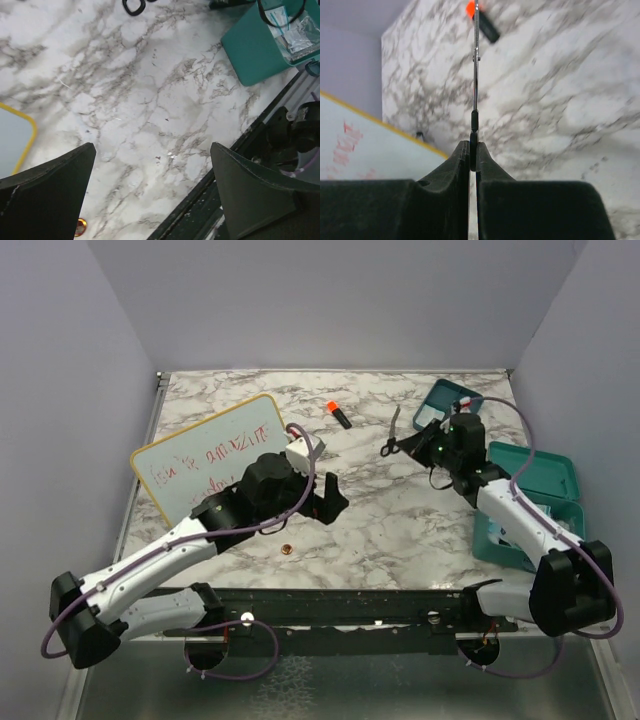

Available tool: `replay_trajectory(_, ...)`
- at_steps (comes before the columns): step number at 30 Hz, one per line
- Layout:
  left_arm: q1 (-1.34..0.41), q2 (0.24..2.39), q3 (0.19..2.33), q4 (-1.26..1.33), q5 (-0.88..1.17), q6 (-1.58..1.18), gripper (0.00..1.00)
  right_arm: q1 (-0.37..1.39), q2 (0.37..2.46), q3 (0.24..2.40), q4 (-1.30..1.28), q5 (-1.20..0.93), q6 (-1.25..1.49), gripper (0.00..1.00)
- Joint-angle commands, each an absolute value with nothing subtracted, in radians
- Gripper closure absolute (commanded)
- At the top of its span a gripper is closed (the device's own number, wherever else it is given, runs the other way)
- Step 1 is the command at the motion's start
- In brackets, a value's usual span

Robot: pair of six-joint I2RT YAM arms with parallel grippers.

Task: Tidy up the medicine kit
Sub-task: Place the scissors in the medicine box compartment.

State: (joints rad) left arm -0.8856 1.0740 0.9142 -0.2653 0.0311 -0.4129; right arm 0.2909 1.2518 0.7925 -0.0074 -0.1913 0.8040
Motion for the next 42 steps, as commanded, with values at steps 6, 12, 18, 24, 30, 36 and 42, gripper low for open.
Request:
replay_trajectory(6,-0.89,0.818,0.829,-0.398,-0.168,-0.09,0.01,0.023,1.399,0.996,-0.069,-0.008,0.663,0.99)
replay_trajectory(12,-0.89,0.691,0.733,-0.39,-0.278,-0.067,0.01,-0.083,1.562,1.1,-0.075,-0.006,0.637,0.99)
replay_trajectory(18,-0.89,0.632,0.716,-0.383,-0.352,-0.063,0.01,-0.127,1.727,1.208,-0.07,0.021,0.626,1.0)
replay_trajectory(24,-0.89,0.578,0.705,-0.382,-0.406,-0.062,0.01,-0.141,1.85,1.29,-0.063,0.008,0.6,1.0)
replay_trajectory(30,-0.89,0.57,0.691,-0.37,-0.414,-0.057,0.01,-0.151,1.935,1.32,-0.064,0.007,0.597,1.0)
replay_trajectory(36,-0.89,0.592,0.693,-0.37,-0.406,-0.054,0.01,-0.154,1.95,1.254,-0.008,-0.069,0.594,0.98)
replay_trajectory(42,-0.891,0.596,0.688,-0.366,-0.418,-0.052,0.01,-0.163,1.991,1.275,-0.047,-0.189,0.56,0.99)
